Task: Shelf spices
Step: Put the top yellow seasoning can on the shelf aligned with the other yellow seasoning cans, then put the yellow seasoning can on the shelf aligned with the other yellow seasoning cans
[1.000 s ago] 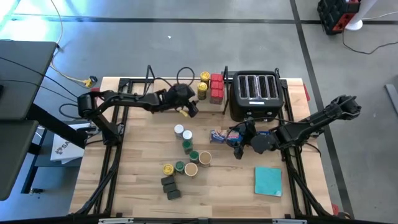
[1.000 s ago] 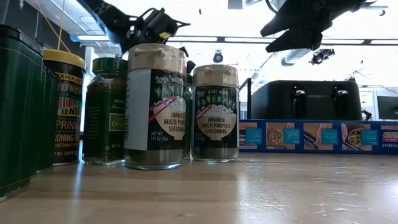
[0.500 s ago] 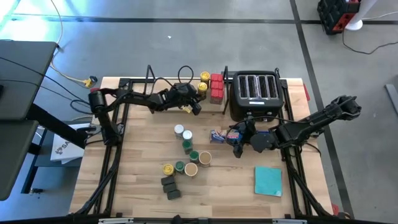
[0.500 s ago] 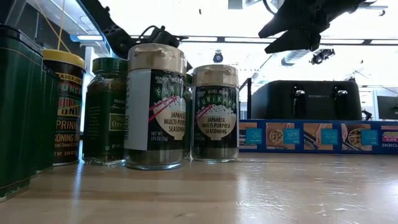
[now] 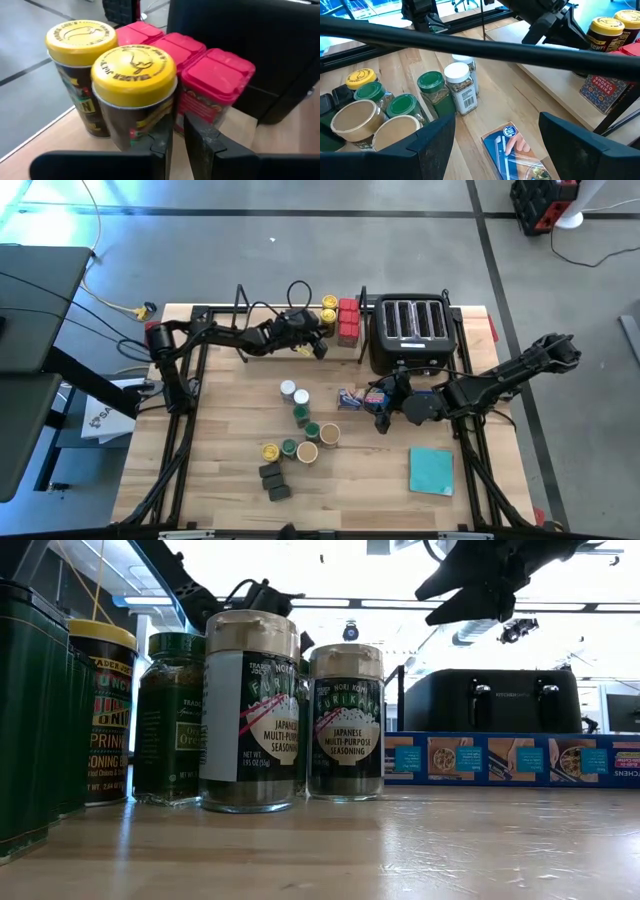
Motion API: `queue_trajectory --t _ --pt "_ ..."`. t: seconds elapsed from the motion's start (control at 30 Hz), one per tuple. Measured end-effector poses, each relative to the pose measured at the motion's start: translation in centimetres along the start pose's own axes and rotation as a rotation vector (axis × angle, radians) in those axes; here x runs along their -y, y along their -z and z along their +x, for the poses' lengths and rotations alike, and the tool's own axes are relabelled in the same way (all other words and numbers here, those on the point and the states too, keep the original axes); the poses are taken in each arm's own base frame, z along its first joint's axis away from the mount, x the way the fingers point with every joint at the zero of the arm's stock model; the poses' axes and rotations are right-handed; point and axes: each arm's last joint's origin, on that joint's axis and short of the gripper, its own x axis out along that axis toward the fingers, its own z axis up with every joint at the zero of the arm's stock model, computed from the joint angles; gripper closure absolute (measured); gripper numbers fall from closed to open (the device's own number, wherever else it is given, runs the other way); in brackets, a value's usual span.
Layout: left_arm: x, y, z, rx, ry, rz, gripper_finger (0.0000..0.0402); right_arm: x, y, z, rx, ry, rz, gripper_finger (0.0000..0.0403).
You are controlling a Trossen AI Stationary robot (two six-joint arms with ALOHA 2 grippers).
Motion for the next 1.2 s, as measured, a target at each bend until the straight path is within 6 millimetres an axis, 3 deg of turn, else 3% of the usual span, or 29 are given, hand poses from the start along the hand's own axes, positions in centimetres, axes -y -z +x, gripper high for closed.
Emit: queue_trajectory --t 0.23,0.43,0.57,0.67,0.8,0.9,1.03,1.2 --pt "2.0 -0.8 -2.2 -0.063 0.017 0.036 0.0362 0.0 0.0 0.0 0.001 0.0 0.001 0.0121" --pt "4.9 -2.0 -6.8 -0.168 0.044 0.098 0.0362 0.0 0.0 0.0 0.0 -0.002 0.001 0.0121" --pt "8.9 -0.7 -13.2 -0.389 0.108 0.155 0.0367 -0.3 0.1 -0.2 -0.002 -0.02 0.005 0.0121" --pt "11.4 0.4 -18.7 -0.438 0.044 0.186 0.0379 -0.5 0.2 -0.4 0.004 -0.028 -0.008 0.0121" --pt "13.2 1.7 -25.3 -0.465 0.103 0.144 0.0393 -0.7 0.1 -0.5 0.021 -0.028 -0.01 0.0121" --pt "14.3 2.8 -28.9 -0.519 0.213 0.109 0.0397 -0.7 -0.1 -0.5 0.034 -0.034 -0.031 0.0121" --pt "15.7 4.5 -31.3 -0.548 0.267 0.062 0.0374 -0.6 -0.2 -0.4 0.043 -0.031 -0.065 0.0121" --pt "16.1 5.7 -31.3 -0.606 0.251 0.014 0.0291 -0.2 -0.7 0.1 0.057 -0.02 -0.125 0.0121"
